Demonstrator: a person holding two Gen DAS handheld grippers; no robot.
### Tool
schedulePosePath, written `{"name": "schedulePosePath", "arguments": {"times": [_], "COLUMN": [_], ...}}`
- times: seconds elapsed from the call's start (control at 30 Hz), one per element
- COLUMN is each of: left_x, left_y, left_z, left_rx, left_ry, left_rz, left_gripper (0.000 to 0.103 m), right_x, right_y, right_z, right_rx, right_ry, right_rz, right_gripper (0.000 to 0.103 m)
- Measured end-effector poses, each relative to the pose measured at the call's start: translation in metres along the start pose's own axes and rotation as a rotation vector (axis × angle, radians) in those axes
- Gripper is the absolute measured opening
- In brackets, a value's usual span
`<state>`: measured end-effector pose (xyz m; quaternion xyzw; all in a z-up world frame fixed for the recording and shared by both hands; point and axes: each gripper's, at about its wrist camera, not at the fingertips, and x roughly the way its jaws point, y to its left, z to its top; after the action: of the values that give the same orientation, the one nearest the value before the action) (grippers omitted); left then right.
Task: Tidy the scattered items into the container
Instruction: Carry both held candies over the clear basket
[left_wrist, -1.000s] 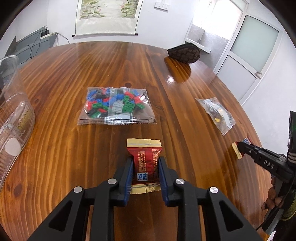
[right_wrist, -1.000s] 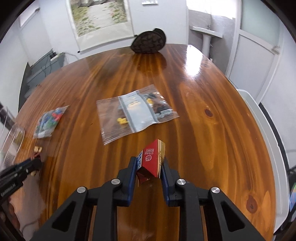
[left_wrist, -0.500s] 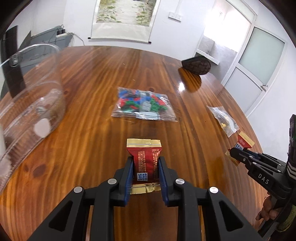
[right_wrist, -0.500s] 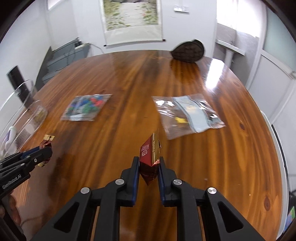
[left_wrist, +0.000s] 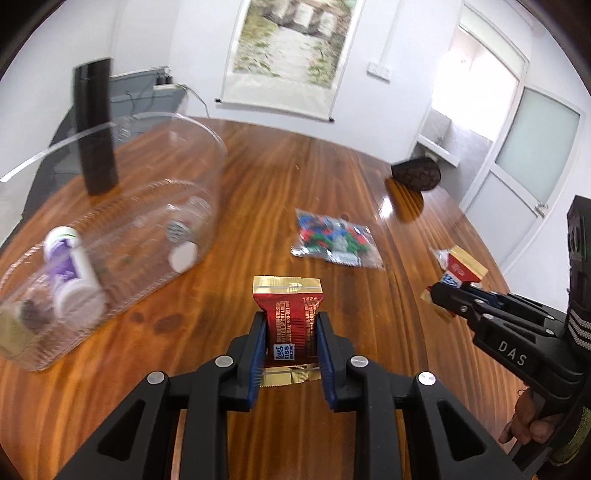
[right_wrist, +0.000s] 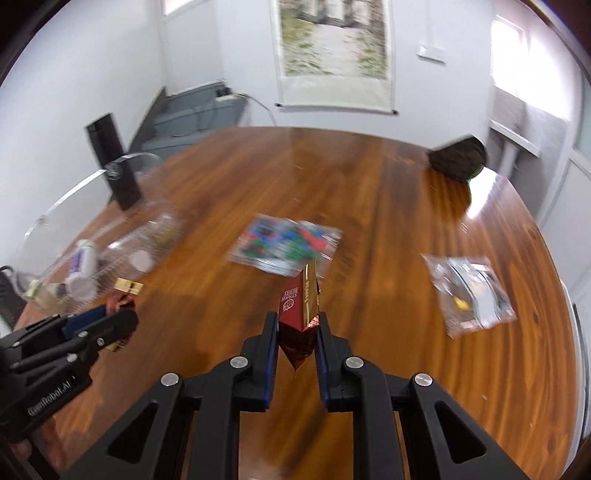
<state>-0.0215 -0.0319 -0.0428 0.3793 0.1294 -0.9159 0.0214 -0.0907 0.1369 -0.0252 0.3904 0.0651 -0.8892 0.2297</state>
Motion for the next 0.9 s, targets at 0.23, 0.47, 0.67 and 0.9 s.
{"name": "schedulePosePath", "arguments": {"times": [0.23,0.47,0.67,0.9], "left_x": [-0.043,-0.076,-0.089,-0.085], "left_y": [0.033,0.074,0.107,0.125], "left_z": [0.017,0.033,0.04,0.042], "left_rx": [-0.063,-0.131,-0.175,-0.19], "left_ry": [-0.102,-0.183,-0.22,-0.224], "left_rz": [0.054,0.122,0.184,0.217], "left_gripper": [0.025,0.025,0.025,0.025], "right_x": [-0.01,-0.017,-0.01,0.011], "right_y": [0.05,0.104,0.143,0.177], "right_z": [0.028,0.06,0.081,0.094], "right_rx": [-0.072,-0.143,-0.203,-0.245], "right_ry": [-0.068,-0.14,-0.165,-0.152], "right_rz": [0.098,0.211,0.281,0.321], "right_gripper": [0.018,0.018,0.018,0.018]}}
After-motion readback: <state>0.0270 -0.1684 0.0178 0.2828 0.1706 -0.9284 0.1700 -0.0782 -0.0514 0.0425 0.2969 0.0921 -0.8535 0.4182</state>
